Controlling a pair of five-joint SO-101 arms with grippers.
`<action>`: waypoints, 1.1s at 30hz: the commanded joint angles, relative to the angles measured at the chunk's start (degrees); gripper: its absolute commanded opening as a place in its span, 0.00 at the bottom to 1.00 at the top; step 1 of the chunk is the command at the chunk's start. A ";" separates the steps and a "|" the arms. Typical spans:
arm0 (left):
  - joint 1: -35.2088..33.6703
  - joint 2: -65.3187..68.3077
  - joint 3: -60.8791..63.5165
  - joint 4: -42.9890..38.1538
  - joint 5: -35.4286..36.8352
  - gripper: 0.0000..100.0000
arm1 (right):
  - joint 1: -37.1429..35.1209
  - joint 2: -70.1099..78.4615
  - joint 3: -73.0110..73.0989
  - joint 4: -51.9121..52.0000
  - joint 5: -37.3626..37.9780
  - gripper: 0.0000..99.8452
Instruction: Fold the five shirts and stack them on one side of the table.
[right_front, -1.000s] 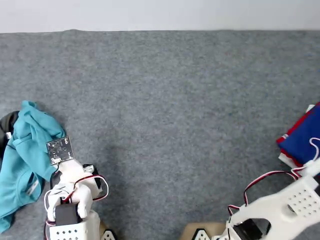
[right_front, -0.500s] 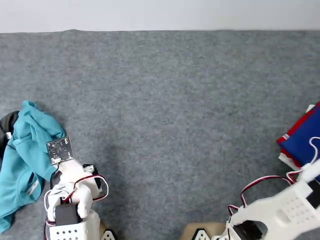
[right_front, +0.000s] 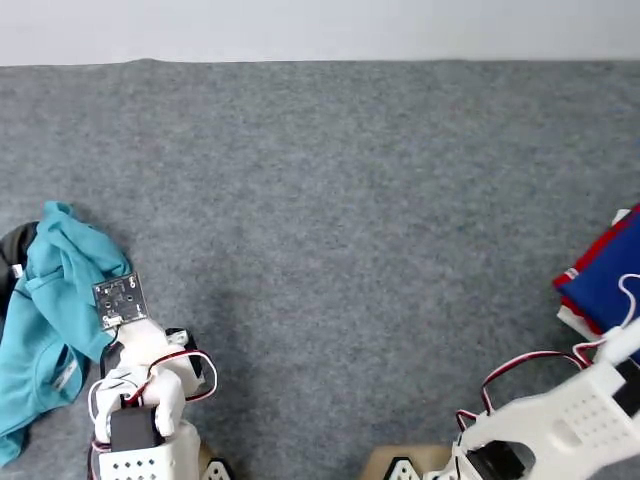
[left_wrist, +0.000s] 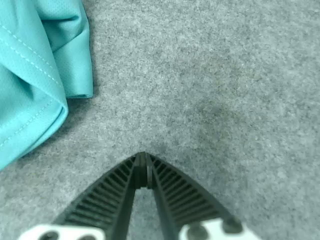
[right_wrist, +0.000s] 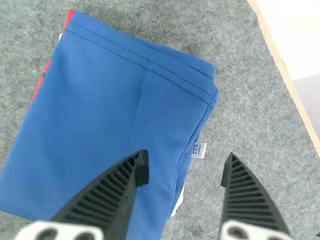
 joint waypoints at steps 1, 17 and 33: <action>-0.09 -0.79 -0.31 0.26 0.44 0.01 | -1.54 -4.18 -2.20 1.01 -0.70 0.24; -0.09 -0.79 -0.31 0.26 0.44 0.01 | -0.04 8.22 -2.02 -4.00 -3.34 0.24; -0.09 -0.79 -0.31 0.26 0.44 0.01 | 4.09 12.44 -2.20 -19.38 -3.52 0.24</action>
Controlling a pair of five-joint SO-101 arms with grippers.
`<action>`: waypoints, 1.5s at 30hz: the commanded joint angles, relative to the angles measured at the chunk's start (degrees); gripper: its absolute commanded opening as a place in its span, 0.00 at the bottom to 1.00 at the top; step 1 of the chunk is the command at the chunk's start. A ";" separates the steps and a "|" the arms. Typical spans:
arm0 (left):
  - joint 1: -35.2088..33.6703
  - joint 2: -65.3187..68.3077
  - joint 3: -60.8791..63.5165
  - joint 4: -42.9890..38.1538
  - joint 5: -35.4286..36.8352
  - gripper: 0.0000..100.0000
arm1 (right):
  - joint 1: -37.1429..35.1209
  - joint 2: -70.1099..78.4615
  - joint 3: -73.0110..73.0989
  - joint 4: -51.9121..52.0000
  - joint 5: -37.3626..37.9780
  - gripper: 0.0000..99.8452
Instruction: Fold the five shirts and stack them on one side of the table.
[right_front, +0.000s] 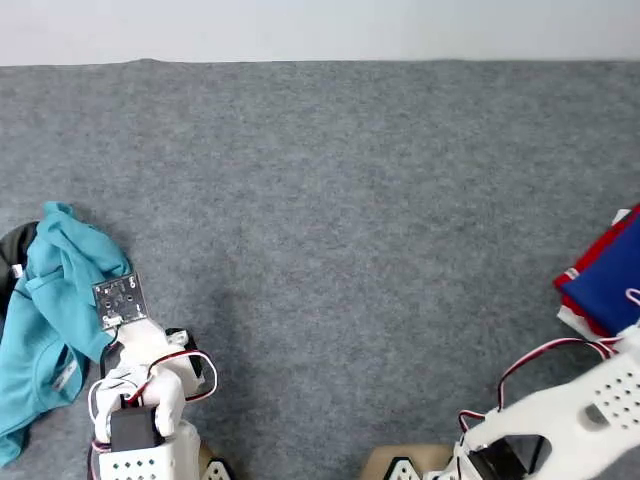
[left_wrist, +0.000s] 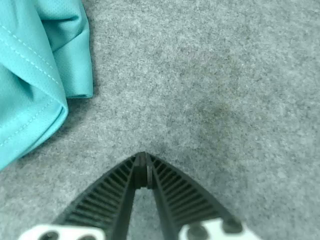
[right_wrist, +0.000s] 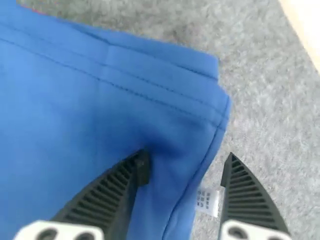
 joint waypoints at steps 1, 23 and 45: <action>-0.09 -0.79 -0.31 0.26 0.44 0.01 | 0.92 -7.69 -2.20 -0.13 0.09 0.24; -0.09 -0.79 -0.31 0.26 0.44 0.01 | -4.44 -15.69 -6.95 17.80 0.09 0.01; -0.09 -0.79 -0.31 0.26 0.44 0.01 | -17.98 -37.32 -2.90 43.38 -7.65 0.01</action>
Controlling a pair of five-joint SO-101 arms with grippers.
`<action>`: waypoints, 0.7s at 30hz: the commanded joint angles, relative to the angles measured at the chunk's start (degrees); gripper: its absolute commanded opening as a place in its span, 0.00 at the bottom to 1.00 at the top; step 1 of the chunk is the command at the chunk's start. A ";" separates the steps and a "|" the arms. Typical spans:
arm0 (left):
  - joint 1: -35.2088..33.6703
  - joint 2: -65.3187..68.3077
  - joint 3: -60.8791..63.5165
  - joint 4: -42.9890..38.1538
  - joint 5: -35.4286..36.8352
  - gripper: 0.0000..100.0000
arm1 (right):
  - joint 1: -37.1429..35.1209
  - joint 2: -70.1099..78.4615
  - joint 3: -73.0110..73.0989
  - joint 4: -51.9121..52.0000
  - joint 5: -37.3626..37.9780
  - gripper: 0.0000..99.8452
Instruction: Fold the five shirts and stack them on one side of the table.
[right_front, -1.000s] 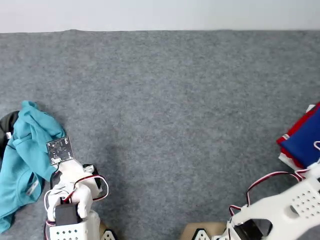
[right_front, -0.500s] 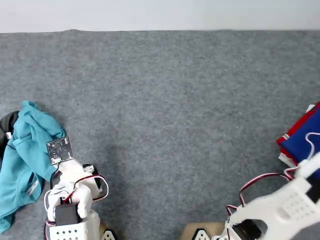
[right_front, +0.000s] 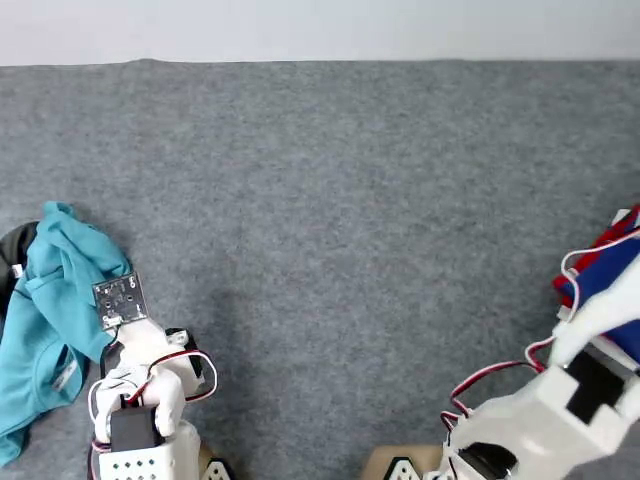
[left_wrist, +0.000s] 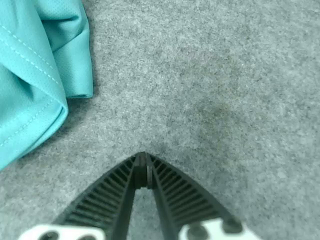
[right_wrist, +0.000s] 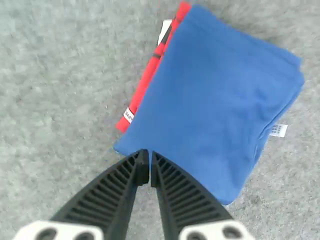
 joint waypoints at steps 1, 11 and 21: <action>-0.09 -0.79 -0.31 0.26 0.44 0.01 | -1.54 -7.16 2.20 2.42 -0.97 0.01; -0.09 -0.79 -0.31 0.26 0.44 0.01 | -4.26 -22.02 20.92 2.42 -0.97 0.01; 0.35 -0.79 -0.31 -0.35 0.44 0.01 | -4.18 -37.05 37.19 2.33 -0.62 0.01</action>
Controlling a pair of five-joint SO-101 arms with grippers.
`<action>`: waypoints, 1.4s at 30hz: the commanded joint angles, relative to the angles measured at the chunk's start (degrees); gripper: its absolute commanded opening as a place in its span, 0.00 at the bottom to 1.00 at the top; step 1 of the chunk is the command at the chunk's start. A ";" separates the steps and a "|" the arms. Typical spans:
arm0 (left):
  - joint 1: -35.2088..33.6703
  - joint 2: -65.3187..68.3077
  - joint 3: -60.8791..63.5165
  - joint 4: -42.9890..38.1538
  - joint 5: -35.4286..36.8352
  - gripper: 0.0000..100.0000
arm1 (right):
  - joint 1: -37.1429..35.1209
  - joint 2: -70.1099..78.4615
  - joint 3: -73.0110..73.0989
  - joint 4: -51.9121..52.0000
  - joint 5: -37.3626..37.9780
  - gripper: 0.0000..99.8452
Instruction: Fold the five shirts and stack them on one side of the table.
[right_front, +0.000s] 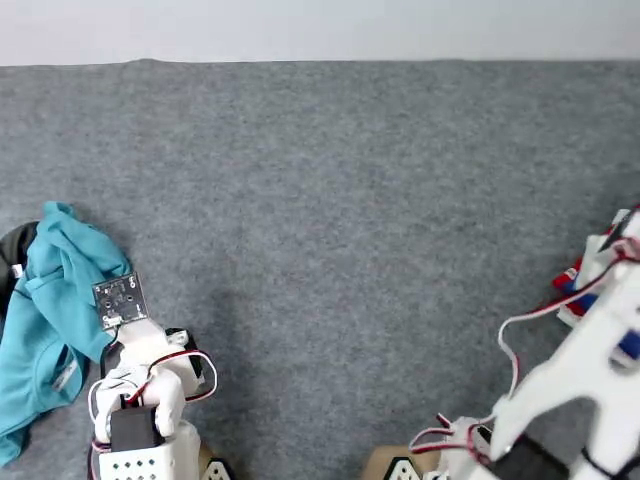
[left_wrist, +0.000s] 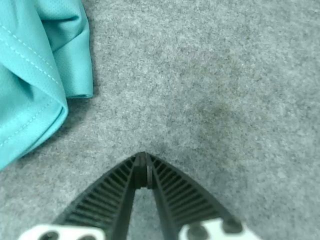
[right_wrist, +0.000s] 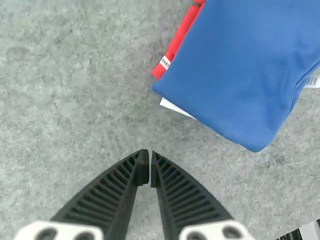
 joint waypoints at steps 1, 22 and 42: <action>0.97 -0.79 -0.31 -1.58 0.44 0.01 | -0.48 -5.85 2.46 2.33 -0.35 0.01; -6.33 2.11 -22.37 -2.55 -21.36 0.20 | -0.75 -7.87 8.26 1.45 -0.26 0.01; -20.13 62.95 -60.70 -0.09 -26.64 0.04 | -0.75 -8.31 8.26 2.07 -0.26 0.01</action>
